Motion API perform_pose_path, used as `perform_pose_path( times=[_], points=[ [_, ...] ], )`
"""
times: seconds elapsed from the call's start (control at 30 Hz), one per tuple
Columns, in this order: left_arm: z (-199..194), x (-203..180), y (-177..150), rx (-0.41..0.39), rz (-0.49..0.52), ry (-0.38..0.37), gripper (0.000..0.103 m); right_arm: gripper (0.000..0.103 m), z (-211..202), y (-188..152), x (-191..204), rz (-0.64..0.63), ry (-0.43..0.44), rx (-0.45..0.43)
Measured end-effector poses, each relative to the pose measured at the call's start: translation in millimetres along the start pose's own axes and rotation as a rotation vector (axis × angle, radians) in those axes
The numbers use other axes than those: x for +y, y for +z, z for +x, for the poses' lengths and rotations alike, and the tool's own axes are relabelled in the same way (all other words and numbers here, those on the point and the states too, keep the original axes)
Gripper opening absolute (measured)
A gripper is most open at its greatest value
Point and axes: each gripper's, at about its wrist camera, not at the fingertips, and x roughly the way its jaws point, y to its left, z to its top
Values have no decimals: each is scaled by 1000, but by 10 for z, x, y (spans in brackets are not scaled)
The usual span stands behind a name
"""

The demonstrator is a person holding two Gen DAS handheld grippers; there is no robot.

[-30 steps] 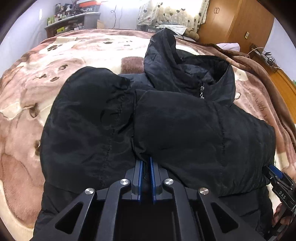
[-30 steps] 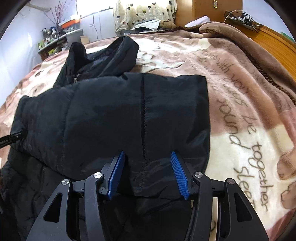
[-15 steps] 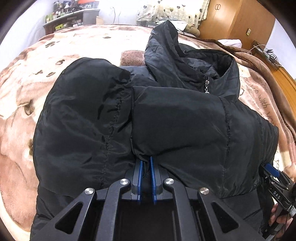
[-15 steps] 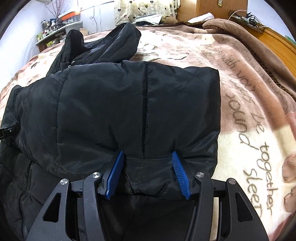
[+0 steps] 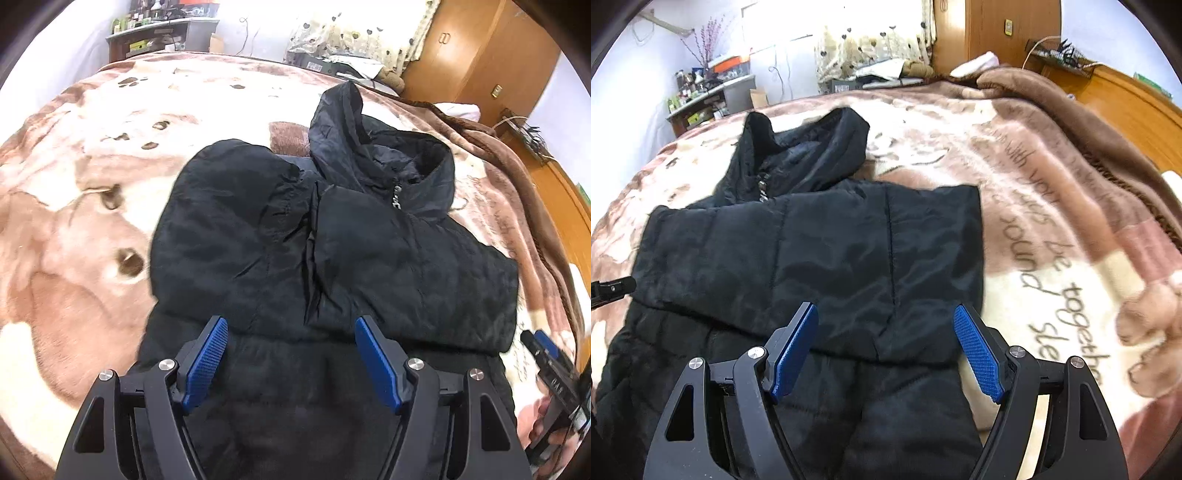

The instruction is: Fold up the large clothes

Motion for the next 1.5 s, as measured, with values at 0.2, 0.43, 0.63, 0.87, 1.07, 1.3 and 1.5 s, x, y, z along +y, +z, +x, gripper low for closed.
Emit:
perform_pose_path(
  times=[0.2, 0.43, 0.63, 0.87, 1.07, 1.3, 1.5],
  points=[
    [-353, 186, -224, 12, 40, 15, 75, 76, -429, -84, -87, 11, 12, -39],
    [-399, 539, -485, 68, 64, 96, 76, 76, -569, -335, -325, 17, 8, -7],
    [-352, 740, -443, 90, 10, 94, 76, 76, -501, -353, -511, 46, -19, 17],
    [-265, 833, -284, 85, -7, 103, 82, 76, -417, -289, -611, 72, -10, 22],
    [-203, 726, 149, 50, -27, 7, 82, 76, -264, 71, -577, 76, 31, 2],
    [20, 312, 1174, 11, -4, -119, 90, 76, 176, 975, -410, 79, 65, -50],
    [618, 26, 1953, 33, -23, -165, 91, 76, 850, 1630, -197, 123, 145, -35]
  ],
)
